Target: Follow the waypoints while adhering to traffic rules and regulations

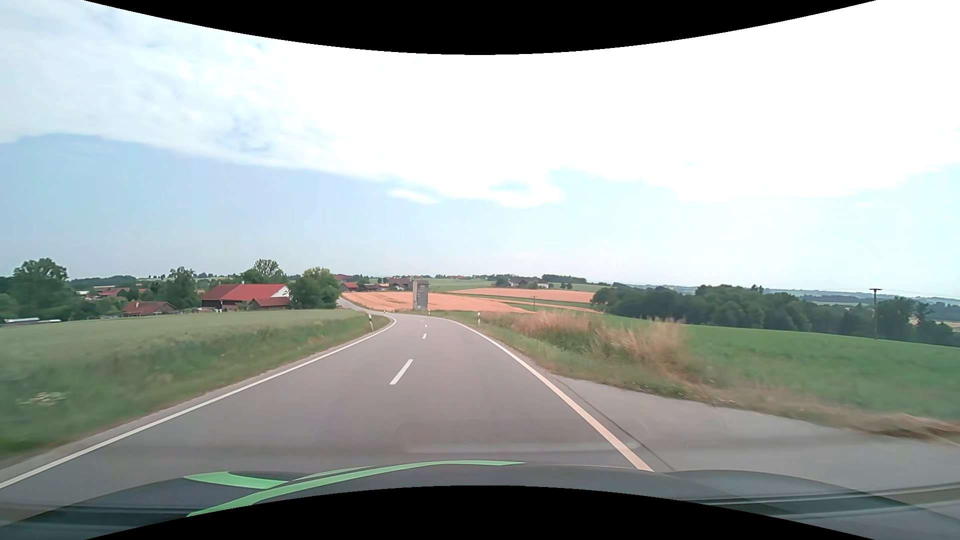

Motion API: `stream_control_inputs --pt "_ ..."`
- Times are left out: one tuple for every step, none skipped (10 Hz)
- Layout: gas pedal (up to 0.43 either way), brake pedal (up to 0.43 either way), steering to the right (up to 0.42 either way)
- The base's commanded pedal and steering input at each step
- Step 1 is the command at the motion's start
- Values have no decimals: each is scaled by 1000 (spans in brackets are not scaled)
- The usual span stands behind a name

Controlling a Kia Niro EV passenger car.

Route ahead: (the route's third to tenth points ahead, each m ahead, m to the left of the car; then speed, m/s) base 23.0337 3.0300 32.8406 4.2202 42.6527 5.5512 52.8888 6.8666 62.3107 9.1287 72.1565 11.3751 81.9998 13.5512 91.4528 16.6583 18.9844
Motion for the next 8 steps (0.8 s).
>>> stream_control_inputs --pt "20 0 -24" --pt "20 0 -24" --pt "20 0 -24" --pt "20 0 -24" --pt "20 0 -24" --pt "20 0 -25" --pt "20 0 -25" --pt "20 0 -25"
